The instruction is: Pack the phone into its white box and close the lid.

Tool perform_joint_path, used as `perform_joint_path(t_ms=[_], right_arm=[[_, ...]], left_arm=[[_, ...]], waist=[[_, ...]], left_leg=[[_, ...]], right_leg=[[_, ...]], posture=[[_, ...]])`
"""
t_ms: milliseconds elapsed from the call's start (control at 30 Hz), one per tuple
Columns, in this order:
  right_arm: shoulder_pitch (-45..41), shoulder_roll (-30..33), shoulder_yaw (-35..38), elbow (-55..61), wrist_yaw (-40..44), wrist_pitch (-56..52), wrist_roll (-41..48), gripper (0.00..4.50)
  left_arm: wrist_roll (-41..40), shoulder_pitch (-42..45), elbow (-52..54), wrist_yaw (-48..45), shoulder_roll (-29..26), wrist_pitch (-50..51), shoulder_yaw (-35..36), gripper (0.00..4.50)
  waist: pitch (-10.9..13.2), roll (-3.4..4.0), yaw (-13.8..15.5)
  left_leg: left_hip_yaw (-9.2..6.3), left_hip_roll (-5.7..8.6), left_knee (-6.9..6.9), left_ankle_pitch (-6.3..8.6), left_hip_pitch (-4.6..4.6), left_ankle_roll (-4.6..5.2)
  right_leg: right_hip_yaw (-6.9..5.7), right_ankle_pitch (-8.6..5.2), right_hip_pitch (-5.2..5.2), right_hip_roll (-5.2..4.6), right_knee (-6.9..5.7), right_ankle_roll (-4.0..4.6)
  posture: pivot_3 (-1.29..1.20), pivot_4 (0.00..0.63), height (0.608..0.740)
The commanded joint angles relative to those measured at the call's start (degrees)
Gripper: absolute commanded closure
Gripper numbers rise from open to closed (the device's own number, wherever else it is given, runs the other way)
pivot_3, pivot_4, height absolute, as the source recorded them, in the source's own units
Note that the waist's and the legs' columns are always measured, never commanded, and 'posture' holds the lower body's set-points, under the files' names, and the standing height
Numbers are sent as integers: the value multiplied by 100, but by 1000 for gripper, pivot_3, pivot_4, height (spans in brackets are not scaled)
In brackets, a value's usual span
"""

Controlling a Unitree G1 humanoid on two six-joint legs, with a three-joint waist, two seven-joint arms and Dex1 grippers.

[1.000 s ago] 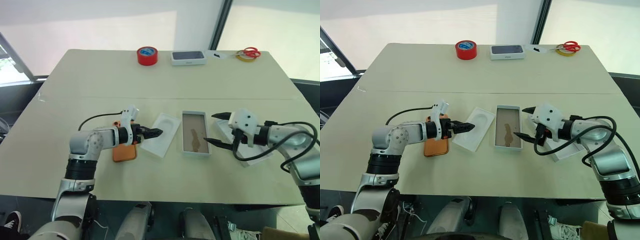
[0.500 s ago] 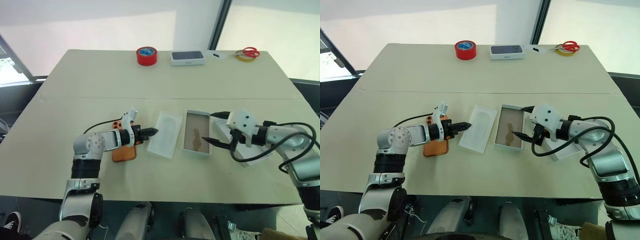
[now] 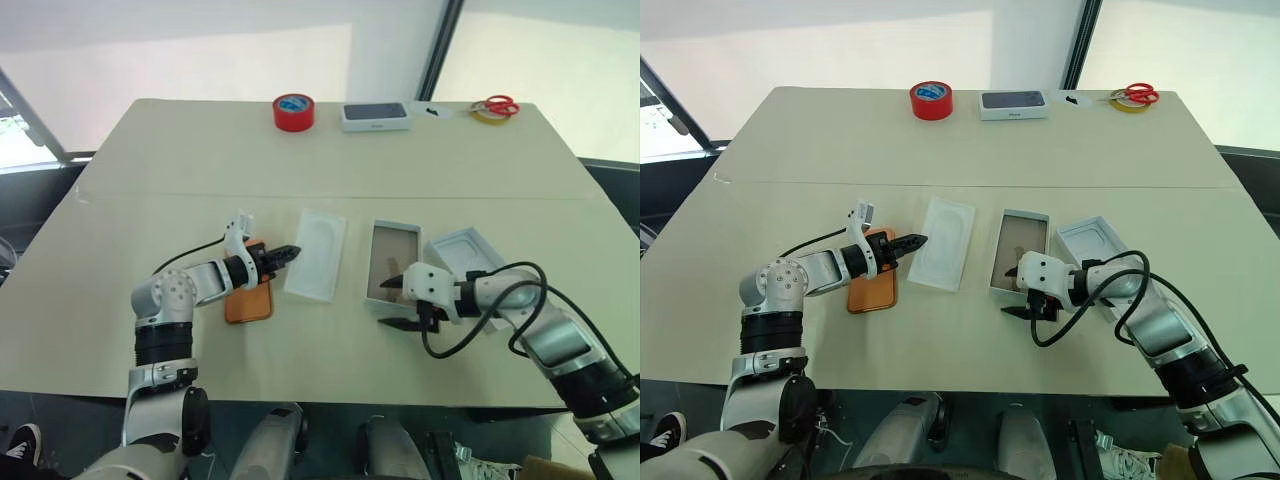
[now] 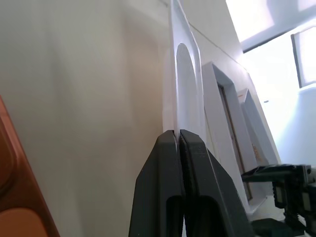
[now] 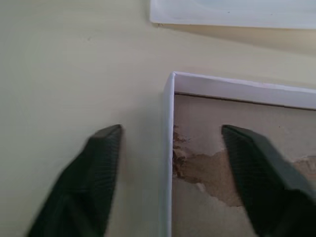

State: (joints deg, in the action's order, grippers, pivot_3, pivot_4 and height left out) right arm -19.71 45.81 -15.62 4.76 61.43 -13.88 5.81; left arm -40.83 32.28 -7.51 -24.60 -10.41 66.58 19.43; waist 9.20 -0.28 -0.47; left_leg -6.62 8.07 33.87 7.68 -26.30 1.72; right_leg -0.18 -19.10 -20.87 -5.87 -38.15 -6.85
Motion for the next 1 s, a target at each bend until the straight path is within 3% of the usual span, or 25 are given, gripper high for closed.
perform_joint_path(t_ms=[33,100,267,533,633,800,1000], right_arm=[[-69,-95,23,-67,49,-99,-11,3425],[-96,-195,-1,-47,46,-127,-2,4422],[-320,-715,-196,-190,-192,-52,-254,4475],[-650,-1575,-522,-439,-532,-111,-661,4475],[-558,-1567,-393,-191,-264,-307,-341,3512],[-425,-1298,-169,16,-339,-181,-397,1074],[-33,-756,987,340,-256,-465,418,1074]], left_arm=[[-321,58,389,120,93,-95,223,4500],[-445,88,435,220,151,-52,328,4500],[-867,277,321,588,342,11,709,4500],[-870,125,506,784,683,-360,428,4500],[-871,1,613,828,777,-454,277,4500],[-865,-32,593,867,777,-593,170,4500],[-830,19,375,678,707,-718,-38,4500]], waist=[[0,-1,1],[-1,-3,-6],[-1,-11,-48],[-2,-16,-23],[-2,-17,-11],[-2,-17,-11],[0,-19,85]], left_leg=[[0,0,0,0,0,0],[0,0,0,0,0,0],[-1,-5,-2,0,0,-1],[-2,-12,-2,-4,3,-6],[0,-10,-2,-4,2,-8],[-1,-9,-3,-2,2,-8],[0,-2,-2,0,-4,-4]], right_leg=[[0,0,0,0,0,0],[0,0,0,0,0,-1],[0,1,-3,5,-2,-3],[3,3,-5,19,-5,-5],[5,4,-4,18,-3,-5],[5,5,-4,17,-3,-5],[4,4,-8,9,0,-6]], posture=[[0,150,740],[0,150,740],[0,150,740],[0,150,740],[0,150,740],[0,150,740],[0,150,740]])
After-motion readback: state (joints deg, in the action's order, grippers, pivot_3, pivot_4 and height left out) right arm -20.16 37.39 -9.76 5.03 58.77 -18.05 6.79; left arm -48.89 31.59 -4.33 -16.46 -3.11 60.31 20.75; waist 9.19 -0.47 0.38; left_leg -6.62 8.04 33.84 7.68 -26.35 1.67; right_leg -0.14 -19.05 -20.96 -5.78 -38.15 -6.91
